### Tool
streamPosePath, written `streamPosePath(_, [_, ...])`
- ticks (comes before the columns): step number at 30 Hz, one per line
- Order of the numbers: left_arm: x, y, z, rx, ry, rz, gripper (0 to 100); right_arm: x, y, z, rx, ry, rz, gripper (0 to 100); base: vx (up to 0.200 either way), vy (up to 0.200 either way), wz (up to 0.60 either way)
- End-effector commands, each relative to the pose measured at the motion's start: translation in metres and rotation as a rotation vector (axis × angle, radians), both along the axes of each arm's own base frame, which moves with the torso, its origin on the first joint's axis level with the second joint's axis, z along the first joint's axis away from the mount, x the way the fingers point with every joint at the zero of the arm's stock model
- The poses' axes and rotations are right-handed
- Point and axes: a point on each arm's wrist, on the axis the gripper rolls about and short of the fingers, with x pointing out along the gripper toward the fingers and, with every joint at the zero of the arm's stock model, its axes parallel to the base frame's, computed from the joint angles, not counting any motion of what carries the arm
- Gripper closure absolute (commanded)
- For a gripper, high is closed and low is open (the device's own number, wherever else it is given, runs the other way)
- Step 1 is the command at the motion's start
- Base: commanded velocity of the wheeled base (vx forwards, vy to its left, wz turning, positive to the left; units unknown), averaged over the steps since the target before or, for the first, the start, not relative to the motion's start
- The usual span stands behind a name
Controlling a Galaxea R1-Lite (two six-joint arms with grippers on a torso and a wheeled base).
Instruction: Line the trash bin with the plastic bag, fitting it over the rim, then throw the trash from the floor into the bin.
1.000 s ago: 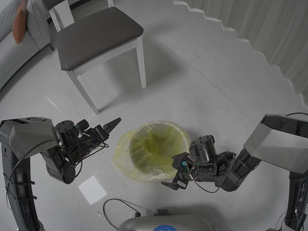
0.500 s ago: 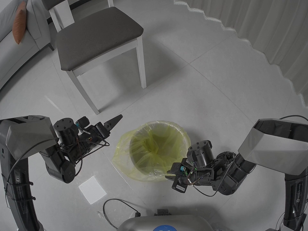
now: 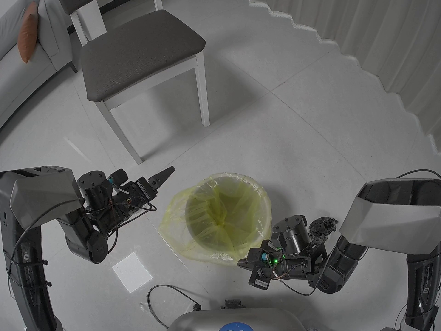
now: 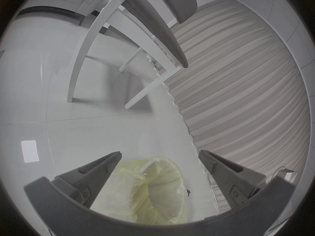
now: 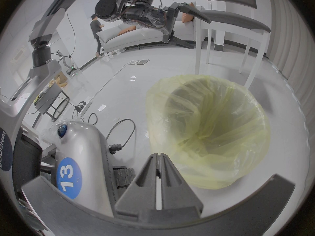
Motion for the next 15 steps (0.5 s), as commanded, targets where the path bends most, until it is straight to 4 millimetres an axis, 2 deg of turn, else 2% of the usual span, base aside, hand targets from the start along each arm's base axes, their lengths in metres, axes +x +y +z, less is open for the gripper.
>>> streamPosePath(1, [0.000,-0.001,0.000,0.001,-0.016,-0.003,0,-0.003,-0.002,-0.009,-0.017,0.027,0.005,100,0.000,0.000,0.00])
streamPosePath(9, [0.000,0.000,0.000,0.015,-0.025,0.004,0,0.007,-0.002,-0.030,-0.016,0.073,0.006,100,0.000,0.000,0.00])
streamPosePath(15, [0.000,0.002,0.000,0.015,-0.022,0.007,0,0.002,-0.005,-0.031,-0.025,0.085,0.016,100,0.000,0.000,0.00])
